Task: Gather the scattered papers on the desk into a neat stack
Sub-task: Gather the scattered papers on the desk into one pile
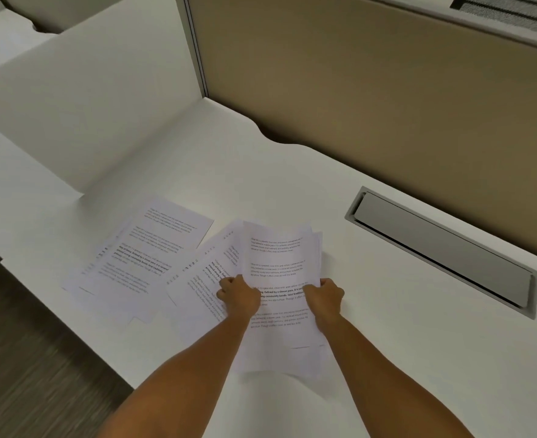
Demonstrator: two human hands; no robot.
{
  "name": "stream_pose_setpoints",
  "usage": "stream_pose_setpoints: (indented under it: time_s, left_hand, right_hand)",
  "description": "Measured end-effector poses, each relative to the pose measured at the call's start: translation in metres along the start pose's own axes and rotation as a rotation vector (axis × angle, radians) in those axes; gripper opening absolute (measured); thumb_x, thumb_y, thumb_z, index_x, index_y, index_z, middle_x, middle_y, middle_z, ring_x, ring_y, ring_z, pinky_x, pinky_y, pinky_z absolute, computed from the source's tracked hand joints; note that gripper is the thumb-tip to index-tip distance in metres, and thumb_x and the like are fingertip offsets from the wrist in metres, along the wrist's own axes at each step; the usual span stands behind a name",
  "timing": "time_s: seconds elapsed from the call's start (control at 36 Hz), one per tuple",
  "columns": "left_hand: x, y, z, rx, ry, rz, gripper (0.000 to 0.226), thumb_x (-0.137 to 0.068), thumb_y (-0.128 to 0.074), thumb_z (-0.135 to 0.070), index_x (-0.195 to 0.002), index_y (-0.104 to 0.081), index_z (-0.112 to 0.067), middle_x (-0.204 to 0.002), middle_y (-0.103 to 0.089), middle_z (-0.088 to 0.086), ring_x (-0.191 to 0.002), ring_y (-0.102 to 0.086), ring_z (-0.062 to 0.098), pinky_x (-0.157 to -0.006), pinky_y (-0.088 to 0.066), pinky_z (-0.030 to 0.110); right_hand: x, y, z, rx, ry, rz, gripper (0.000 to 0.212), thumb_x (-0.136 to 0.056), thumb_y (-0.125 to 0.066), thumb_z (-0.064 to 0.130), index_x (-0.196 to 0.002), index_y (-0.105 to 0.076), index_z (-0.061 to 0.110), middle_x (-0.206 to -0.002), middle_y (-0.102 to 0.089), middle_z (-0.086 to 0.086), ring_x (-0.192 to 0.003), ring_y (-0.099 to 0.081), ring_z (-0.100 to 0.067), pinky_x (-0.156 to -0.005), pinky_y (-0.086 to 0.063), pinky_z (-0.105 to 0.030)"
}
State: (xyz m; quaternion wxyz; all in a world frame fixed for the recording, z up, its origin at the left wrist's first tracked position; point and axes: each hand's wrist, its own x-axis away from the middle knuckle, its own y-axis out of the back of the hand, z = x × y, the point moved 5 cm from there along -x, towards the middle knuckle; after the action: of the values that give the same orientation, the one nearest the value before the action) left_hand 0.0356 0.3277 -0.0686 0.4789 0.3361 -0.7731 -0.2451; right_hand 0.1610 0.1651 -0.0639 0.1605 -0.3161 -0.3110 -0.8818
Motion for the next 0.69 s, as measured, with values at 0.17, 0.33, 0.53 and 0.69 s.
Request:
stream_pose_setpoints:
  time_s: [0.17,0.33,0.53,0.69]
  left_hand:
    - [0.005,0.001,-0.002,0.057,-0.015,-0.025,0.035,-0.09,-0.062,-0.013,-0.121,-0.052,-0.001,-0.132,-0.037,0.018,-0.115,-0.048,0.031,-0.097,-0.05,0.038]
    - [0.005,0.002,-0.001,0.052,-0.007,-0.005,0.039,-0.089,-0.063,-0.016,-0.124,-0.052,-0.003,-0.129,-0.041,0.019,-0.11,-0.053,0.031,-0.096,-0.051,0.041]
    - [0.003,0.006,0.004,0.059,-0.022,0.003,0.037,-0.09,-0.062,-0.021,-0.123,-0.055,-0.007,-0.124,-0.056,0.016,-0.115,-0.054,0.033,-0.099,-0.049,0.046]
    - [0.01,0.007,0.006,0.143,-0.056,0.032,0.028,-0.09,-0.062,-0.022,-0.117,-0.06,-0.015,-0.117,-0.066,0.006,-0.111,-0.058,0.029,-0.1,-0.047,0.047]
  right_hand:
    - [0.004,-0.001,0.003,0.144,0.0,0.005,0.055,-0.087,-0.066,0.028,-0.137,-0.049,0.01,-0.134,-0.051,-0.016,-0.119,-0.052,-0.033,-0.098,-0.051,-0.047]
    - [0.005,-0.004,0.005,0.182,0.035,0.027,0.059,-0.086,-0.067,0.027,-0.139,-0.045,0.012,-0.136,-0.044,-0.016,-0.12,-0.047,-0.032,-0.098,-0.05,-0.044]
    - [-0.002,-0.003,0.0,-0.014,0.044,0.095,0.049,-0.084,-0.067,0.016,-0.129,-0.048,0.009,-0.124,-0.053,-0.014,-0.09,-0.061,-0.022,-0.074,-0.056,-0.033]
    - [-0.002,0.002,-0.006,-0.049,-0.005,0.103,0.047,-0.083,-0.065,0.011,-0.123,-0.041,0.012,-0.1,-0.059,-0.004,-0.094,-0.062,-0.024,-0.086,-0.055,-0.041]
